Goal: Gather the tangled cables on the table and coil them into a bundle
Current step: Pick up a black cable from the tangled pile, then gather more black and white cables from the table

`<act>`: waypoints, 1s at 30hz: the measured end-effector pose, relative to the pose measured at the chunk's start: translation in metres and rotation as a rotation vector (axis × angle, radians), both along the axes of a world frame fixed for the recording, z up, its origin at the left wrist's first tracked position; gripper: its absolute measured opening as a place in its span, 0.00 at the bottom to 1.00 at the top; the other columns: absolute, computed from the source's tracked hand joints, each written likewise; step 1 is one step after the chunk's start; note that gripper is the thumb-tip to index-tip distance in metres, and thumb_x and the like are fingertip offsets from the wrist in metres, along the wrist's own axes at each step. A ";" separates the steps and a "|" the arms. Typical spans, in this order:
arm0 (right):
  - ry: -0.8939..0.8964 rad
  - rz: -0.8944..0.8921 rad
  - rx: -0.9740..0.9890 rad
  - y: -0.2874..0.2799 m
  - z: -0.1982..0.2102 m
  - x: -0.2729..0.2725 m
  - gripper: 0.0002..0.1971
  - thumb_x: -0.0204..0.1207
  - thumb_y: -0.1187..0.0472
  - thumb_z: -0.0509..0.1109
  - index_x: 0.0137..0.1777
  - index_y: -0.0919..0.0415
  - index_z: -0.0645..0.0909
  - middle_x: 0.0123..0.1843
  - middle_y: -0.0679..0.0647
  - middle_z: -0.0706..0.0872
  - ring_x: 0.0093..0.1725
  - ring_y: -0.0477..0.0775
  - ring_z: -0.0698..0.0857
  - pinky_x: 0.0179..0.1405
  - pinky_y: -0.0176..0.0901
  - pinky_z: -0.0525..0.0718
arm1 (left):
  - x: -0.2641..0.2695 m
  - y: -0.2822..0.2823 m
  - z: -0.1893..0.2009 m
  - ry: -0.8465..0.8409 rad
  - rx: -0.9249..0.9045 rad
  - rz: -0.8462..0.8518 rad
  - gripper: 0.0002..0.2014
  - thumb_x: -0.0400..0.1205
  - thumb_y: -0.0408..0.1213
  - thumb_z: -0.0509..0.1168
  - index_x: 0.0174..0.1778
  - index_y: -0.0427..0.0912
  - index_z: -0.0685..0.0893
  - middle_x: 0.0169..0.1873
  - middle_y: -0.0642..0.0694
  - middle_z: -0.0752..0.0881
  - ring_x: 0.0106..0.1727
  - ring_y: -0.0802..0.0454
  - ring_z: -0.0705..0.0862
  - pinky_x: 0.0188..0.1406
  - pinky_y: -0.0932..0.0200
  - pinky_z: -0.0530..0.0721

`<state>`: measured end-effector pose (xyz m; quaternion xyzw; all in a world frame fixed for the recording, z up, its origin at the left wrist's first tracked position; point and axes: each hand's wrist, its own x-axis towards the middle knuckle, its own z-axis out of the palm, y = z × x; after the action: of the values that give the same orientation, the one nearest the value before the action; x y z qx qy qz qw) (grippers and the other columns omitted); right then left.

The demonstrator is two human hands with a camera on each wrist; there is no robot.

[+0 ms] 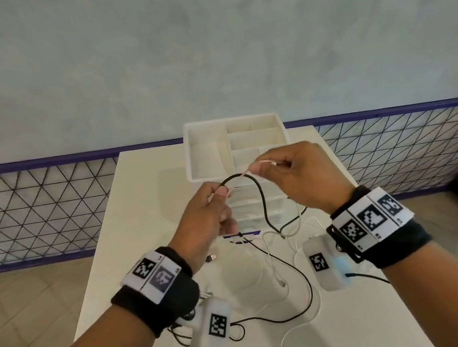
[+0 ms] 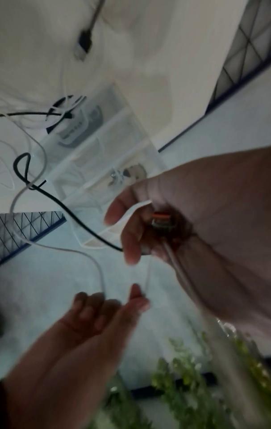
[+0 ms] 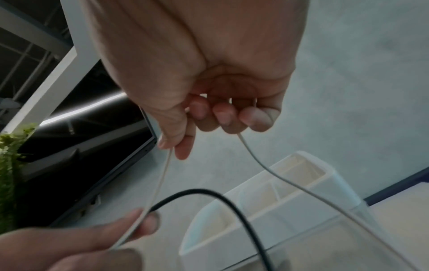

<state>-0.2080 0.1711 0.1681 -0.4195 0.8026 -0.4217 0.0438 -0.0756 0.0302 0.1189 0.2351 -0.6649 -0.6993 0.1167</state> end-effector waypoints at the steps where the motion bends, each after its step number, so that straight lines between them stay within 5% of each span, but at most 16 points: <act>1: 0.000 -0.033 -0.012 0.004 0.001 -0.007 0.09 0.78 0.45 0.74 0.46 0.46 0.93 0.25 0.54 0.85 0.21 0.43 0.70 0.25 0.29 0.71 | 0.006 -0.003 -0.002 -0.002 0.067 -0.034 0.11 0.90 0.40 0.55 0.50 0.39 0.79 0.24 0.48 0.68 0.24 0.49 0.76 0.40 0.50 0.85; 4: -0.037 -0.175 -0.036 0.019 -0.004 -0.031 0.10 0.71 0.41 0.79 0.39 0.47 0.92 0.24 0.45 0.84 0.21 0.40 0.73 0.25 0.31 0.72 | 0.027 -0.015 -0.004 -0.061 0.152 -0.141 0.12 0.89 0.41 0.58 0.47 0.37 0.80 0.24 0.50 0.66 0.22 0.53 0.68 0.28 0.57 0.81; 9: -0.042 -0.240 0.256 0.041 -0.046 -0.057 0.17 0.68 0.39 0.79 0.30 0.51 0.86 0.25 0.52 0.85 0.23 0.45 0.76 0.26 0.40 0.77 | 0.043 -0.039 -0.003 -0.080 0.164 -0.089 0.14 0.89 0.43 0.57 0.42 0.40 0.78 0.25 0.52 0.65 0.23 0.57 0.58 0.17 0.65 0.56; 13: -0.237 -0.503 0.578 0.069 -0.096 -0.076 0.22 0.78 0.42 0.72 0.30 0.57 0.82 0.30 0.56 0.87 0.28 0.54 0.83 0.26 0.39 0.78 | 0.051 -0.061 0.001 -0.028 0.171 0.092 0.14 0.90 0.39 0.56 0.41 0.39 0.78 0.29 0.47 0.77 0.25 0.56 0.68 0.21 0.63 0.66; 15: -0.489 -0.565 0.500 0.074 -0.102 -0.079 0.19 0.80 0.44 0.70 0.39 0.60 0.88 0.43 0.64 0.91 0.29 0.56 0.86 0.29 0.44 0.84 | 0.057 -0.068 -0.002 -0.073 0.083 0.108 0.14 0.90 0.39 0.56 0.40 0.38 0.78 0.33 0.44 0.82 0.29 0.53 0.72 0.27 0.60 0.71; 17: -0.599 -0.543 0.297 0.067 -0.087 -0.078 0.21 0.83 0.45 0.66 0.44 0.63 0.87 0.45 0.65 0.89 0.31 0.57 0.86 0.34 0.47 0.87 | 0.061 -0.069 -0.010 -0.195 -0.053 0.093 0.15 0.90 0.42 0.55 0.40 0.38 0.77 0.29 0.44 0.80 0.29 0.52 0.73 0.24 0.59 0.71; 21: -0.360 -0.481 -0.019 0.049 -0.020 -0.074 0.22 0.83 0.43 0.65 0.42 0.64 0.83 0.36 0.58 0.88 0.26 0.52 0.85 0.32 0.48 0.85 | 0.062 -0.070 -0.032 -0.361 -0.174 0.142 0.16 0.90 0.44 0.55 0.39 0.40 0.74 0.25 0.48 0.68 0.20 0.55 0.61 0.18 0.66 0.57; 25: -0.087 -0.543 -0.208 0.047 0.020 -0.080 0.19 0.78 0.41 0.71 0.43 0.58 0.85 0.34 0.52 0.89 0.25 0.45 0.87 0.34 0.44 0.85 | 0.064 -0.073 -0.039 -0.370 -0.320 0.215 0.19 0.88 0.49 0.58 0.37 0.39 0.78 0.26 0.46 0.69 0.22 0.53 0.62 0.21 0.62 0.60; 30: 0.092 -0.520 -0.070 0.053 -0.006 -0.091 0.10 0.77 0.48 0.74 0.53 0.52 0.85 0.60 0.48 0.86 0.41 0.49 0.88 0.52 0.51 0.87 | 0.061 -0.070 -0.030 -0.357 -0.342 0.292 0.22 0.86 0.53 0.58 0.32 0.40 0.72 0.27 0.47 0.70 0.24 0.50 0.64 0.24 0.58 0.64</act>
<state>-0.2992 0.2241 0.1620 -0.2190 0.8696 -0.4268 -0.1171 -0.0142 -0.0394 0.0887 0.4247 -0.7425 -0.5002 0.1350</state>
